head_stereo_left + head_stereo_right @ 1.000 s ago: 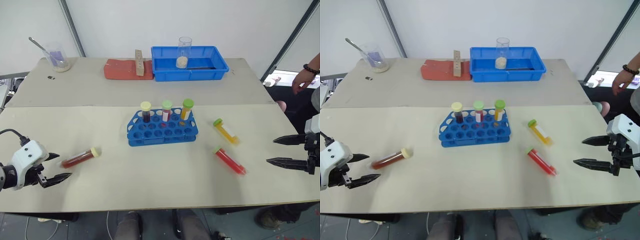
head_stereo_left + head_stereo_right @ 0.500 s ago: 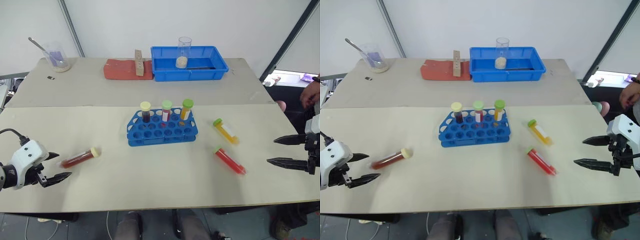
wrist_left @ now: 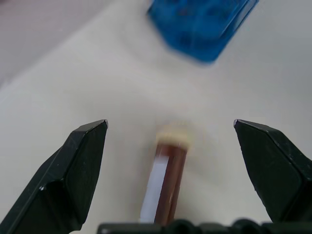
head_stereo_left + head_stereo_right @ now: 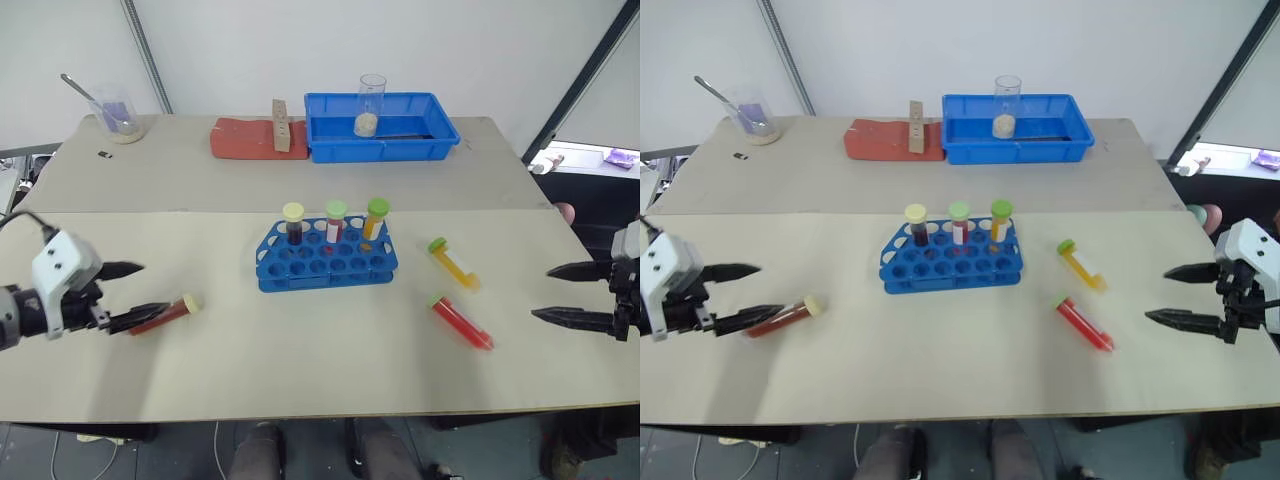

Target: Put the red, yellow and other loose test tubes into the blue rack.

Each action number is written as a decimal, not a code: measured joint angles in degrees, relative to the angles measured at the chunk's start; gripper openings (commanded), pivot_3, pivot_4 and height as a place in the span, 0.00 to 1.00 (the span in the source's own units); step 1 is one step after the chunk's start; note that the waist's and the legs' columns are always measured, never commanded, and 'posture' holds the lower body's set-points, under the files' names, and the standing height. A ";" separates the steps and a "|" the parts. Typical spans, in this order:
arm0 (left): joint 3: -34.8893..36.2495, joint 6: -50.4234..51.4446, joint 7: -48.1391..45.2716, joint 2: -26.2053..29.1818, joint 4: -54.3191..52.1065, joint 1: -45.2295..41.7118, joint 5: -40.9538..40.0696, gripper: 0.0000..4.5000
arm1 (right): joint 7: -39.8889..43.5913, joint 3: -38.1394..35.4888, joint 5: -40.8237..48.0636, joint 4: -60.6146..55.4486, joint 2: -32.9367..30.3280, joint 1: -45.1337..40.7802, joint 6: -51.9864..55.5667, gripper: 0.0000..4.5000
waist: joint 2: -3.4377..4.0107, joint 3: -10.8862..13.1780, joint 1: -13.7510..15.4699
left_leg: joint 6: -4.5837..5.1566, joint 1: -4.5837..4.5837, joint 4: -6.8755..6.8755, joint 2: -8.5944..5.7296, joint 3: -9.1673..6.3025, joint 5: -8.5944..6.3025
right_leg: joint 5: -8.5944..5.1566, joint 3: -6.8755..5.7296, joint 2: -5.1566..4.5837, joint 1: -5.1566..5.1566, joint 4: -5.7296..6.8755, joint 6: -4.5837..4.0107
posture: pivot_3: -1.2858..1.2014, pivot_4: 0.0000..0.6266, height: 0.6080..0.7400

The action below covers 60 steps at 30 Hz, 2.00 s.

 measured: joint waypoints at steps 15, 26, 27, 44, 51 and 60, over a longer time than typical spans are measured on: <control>-22.11 4.27 7.67 -9.38 -14.03 -16.87 -2.11 0.99 | -11.41 38.71 -17.15 14.51 15.13 -41.12 20.44 0.96 | -0.02 0.05 -0.49 | 0.01 -0.18 0.17 -0.09 -0.13 0.03 | 0.41 0.08 0.12 -0.02 0.02 0.31 | 0.52 0.24 1.00; -27.92 4.46 11.84 -14.24 -15.59 -20.87 -0.92 1.00 | -13.41 46.86 -31.31 55.99 29.38 -59.78 8.25 0.90 | -0.01 0.05 -0.29 | 0.01 -0.42 0.19 -0.18 -0.22 0.02 | 0.58 0.06 0.05 -0.02 -0.19 0.25 | 0.52 0.24 1.00; -28.34 4.43 12.02 -14.41 -15.72 -21.07 -0.77 1.00 | -13.45 47.03 -32.37 59.00 30.37 -60.64 6.71 0.83 | 0.00 0.05 -0.38 | 0.01 -0.40 0.19 -0.18 -0.23 0.02 | 0.58 0.06 0.06 -0.02 -0.17 0.25 | 0.52 0.24 1.00; -31.02 3.87 13.18 -17.71 -15.03 -20.98 1.26 1.00 | -8.76 42.93 -36.46 63.76 31.45 -62.06 1.31 0.22 | 0.06 0.07 -0.62 | 0.01 -0.34 0.27 -0.18 -0.28 0.03 | 0.59 0.06 0.07 0.00 0.00 0.25 | 0.52 0.24 1.00; -27.72 3.74 12.69 -19.09 -13.99 -18.72 -1.01 1.00 | -6.43 26.81 -25.06 18.35 21.23 -39.07 12.18 0.22 | 0.07 0.06 0.65 | 0.02 -0.41 0.22 -0.18 -0.40 0.01 | 0.52 -0.03 0.07 0.00 -0.03 0.30 | 0.52 0.24 1.00; -21.64 -3.58 8.42 -20.16 -10.11 -15.13 -2.85 1.00 | -24.69 5.88 -11.23 -24.00 38.32 -13.21 14.29 0.22 | 0.07 0.04 0.53 | -0.01 -0.22 0.59 -0.03 -0.42 0.03 | 0.42 -0.03 0.24 0.16 0.15 0.59 | 0.52 0.24 1.00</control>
